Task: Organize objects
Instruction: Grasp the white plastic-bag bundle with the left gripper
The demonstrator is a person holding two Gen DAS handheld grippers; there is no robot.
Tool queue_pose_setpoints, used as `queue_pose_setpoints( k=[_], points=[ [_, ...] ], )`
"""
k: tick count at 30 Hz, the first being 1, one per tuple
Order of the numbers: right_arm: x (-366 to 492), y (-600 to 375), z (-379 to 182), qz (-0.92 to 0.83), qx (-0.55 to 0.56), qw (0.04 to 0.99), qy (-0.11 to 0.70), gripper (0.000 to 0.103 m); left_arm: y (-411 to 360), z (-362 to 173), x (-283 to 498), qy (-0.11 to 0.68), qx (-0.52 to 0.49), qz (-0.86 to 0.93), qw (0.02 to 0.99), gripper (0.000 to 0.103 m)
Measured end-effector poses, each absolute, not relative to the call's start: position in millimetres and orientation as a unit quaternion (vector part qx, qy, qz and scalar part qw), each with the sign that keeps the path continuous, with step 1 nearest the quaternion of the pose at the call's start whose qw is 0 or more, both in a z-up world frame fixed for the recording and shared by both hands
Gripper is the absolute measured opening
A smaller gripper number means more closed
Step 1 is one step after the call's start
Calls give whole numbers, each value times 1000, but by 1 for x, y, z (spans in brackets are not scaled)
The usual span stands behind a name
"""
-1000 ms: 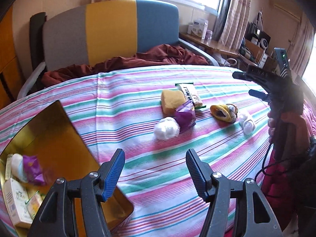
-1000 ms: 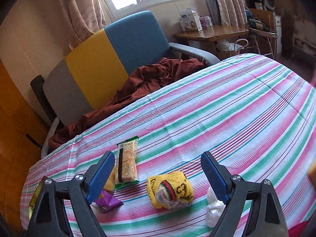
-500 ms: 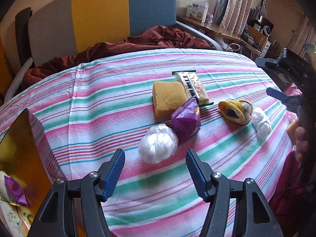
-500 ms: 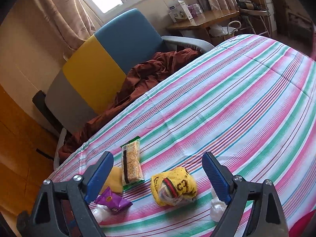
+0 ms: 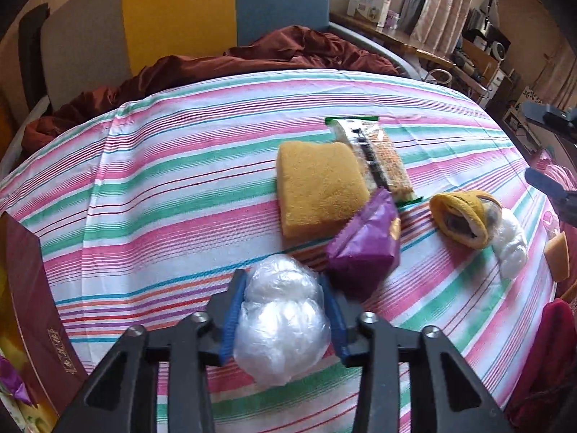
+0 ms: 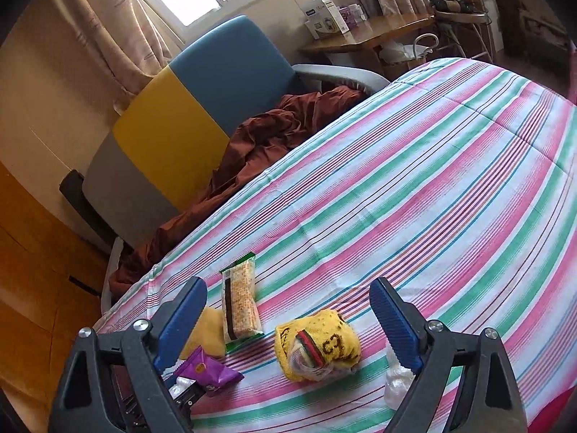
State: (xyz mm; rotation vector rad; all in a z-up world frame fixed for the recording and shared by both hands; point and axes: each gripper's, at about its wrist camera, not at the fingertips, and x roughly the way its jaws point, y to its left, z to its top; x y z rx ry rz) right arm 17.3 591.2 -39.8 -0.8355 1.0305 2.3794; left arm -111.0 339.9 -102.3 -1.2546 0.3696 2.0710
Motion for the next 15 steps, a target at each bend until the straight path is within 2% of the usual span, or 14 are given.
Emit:
queue_pose_setpoints(
  k=[9, 15],
  points=[
    [17, 599, -47, 843, -306, 225, 381, 92, 310, -100, -46, 134, -449, 805, 365, 37],
    [9, 592, -51, 844, -327, 218, 365, 92, 303, -106, 6, 164, -409, 804, 398, 37]
  ],
)
